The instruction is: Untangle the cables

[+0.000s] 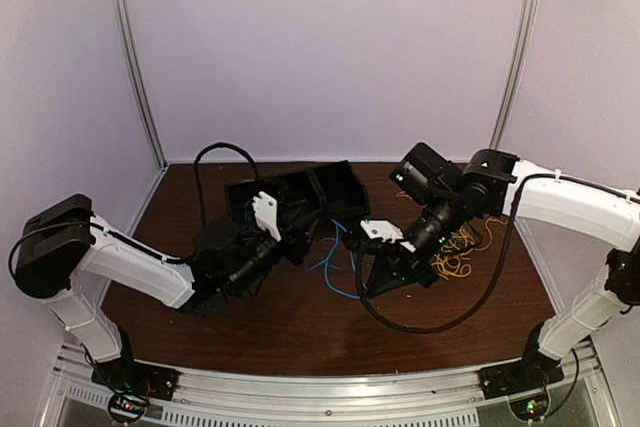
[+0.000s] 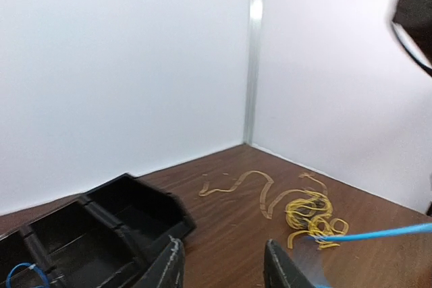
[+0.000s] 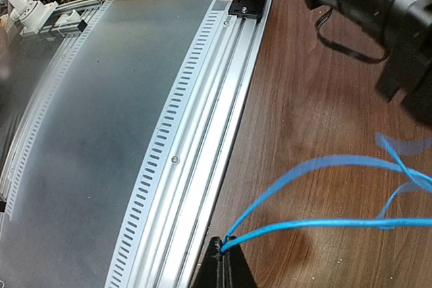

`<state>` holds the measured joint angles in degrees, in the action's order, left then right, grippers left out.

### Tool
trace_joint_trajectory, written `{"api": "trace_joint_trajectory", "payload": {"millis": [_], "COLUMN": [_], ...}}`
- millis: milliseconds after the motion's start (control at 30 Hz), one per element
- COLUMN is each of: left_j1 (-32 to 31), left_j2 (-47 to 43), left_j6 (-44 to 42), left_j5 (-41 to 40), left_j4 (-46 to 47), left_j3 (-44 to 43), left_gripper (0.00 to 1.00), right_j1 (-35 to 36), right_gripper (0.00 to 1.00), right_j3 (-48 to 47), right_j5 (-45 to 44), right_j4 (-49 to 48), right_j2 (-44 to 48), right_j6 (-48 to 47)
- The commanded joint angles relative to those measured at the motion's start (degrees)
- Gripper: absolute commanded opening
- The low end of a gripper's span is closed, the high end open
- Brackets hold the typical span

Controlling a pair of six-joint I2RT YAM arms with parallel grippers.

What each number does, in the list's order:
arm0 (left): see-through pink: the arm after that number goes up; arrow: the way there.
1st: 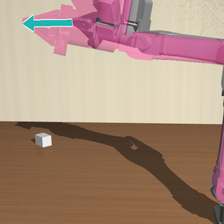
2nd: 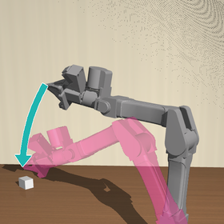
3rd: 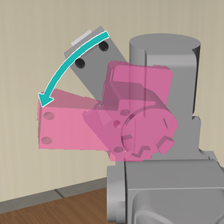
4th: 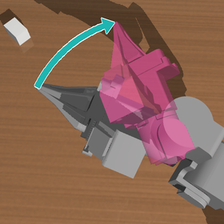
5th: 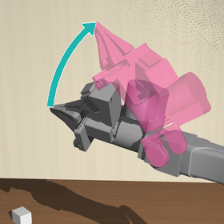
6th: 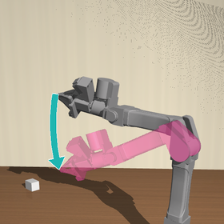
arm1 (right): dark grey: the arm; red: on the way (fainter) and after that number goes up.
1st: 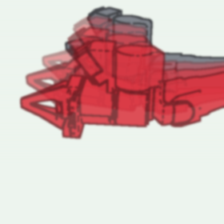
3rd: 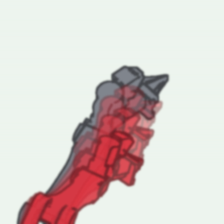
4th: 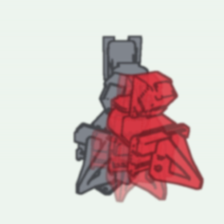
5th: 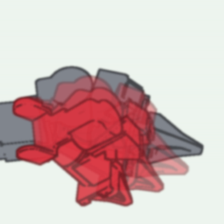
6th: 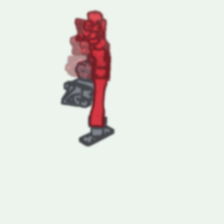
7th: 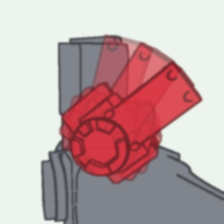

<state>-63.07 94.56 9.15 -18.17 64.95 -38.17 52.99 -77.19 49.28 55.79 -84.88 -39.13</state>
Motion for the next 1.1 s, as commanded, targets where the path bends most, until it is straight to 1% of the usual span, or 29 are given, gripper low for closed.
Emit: {"api": "trace_joint_trajectory", "payload": {"millis": [0,133,233,267,333,433,467,500,533,600,767,900,1000,1067], "left_j1": [8.53,14.57,18.17,18.49,19.44,19.05,18.48,17.19,15.4,11.21,2.33,-0.31,-2.33,-3.34], "left_j2": [-7.13,-13.17,-15.82,-16.5,-17.7,-18.19,-17.77,-17.41,-17.06,-16.16,-12.02,-8.78,-6.91,-6.06], "left_j6": [6.65,6.05,5.25,4.64,1.62,-0.87,-0.97,-1.39,-2.38,-5.27,-13.6,-16.74,-19.35,-20.15], "left_j5": [-5.98,-6.85,-5.59,-4.15,6.62,26.9,30.79,32.97,33.54,32.1,31.25,34.76,34.69,35.01], "left_j4": [4.72,-1.25,-4.46,-5.07,-5.69,-12.88,-14.64,-15.25,-15.54,-16.84,-20.39,-26.0,-30.16,-31.31], "left_j3": [5.51,7.79,8.81,9.15,9.11,5.95,5.02,4.65,4.42,3.66,-0.18,-4.4,-6.87,-7.8], "left_gripper": [0.41,0.41,0.41,0.42,0.48,0.54,0.56,0.59,0.61,0.63,0.65,0.65,0.65,0.65], "right_j1": [0.17,0.18,0.1,0.09,0.09,-0.01,-0.01,0.0,-0.05,-0.04,0.02,0.01,0.0,0.01], "right_gripper": [0.0,0.0,0.0,0.0,0.0,0.0,0.0,0.0,0.0,0.0,0.0,0.0,0.0,0.0], "right_j3": [2.14,2.31,2.63,2.73,2.97,2.93,2.85,2.76,2.63,2.36,1.75,1.1,0.77,0.65], "right_j5": [0.73,1.05,1.0,1.0,0.85,0.73,0.8,0.86,0.89,0.96,0.52,0.47,0.34,0.25], "right_j4": [0.29,0.52,0.08,-0.16,-0.53,-0.62,-0.59,-0.59,-0.72,-0.84,-0.8,-0.42,-0.46,-0.5], "right_j2": [3.19,3.9,4.26,4.28,4.2,3.79,3.64,3.43,3.22,2.71,1.72,1.11,0.75,0.57], "right_j6": [-0.55,-0.87,-0.93,-0.9,-0.86,-0.94,-0.94,-0.99,-0.95,-0.97,-0.86,-0.94,-0.77,-0.68]}}
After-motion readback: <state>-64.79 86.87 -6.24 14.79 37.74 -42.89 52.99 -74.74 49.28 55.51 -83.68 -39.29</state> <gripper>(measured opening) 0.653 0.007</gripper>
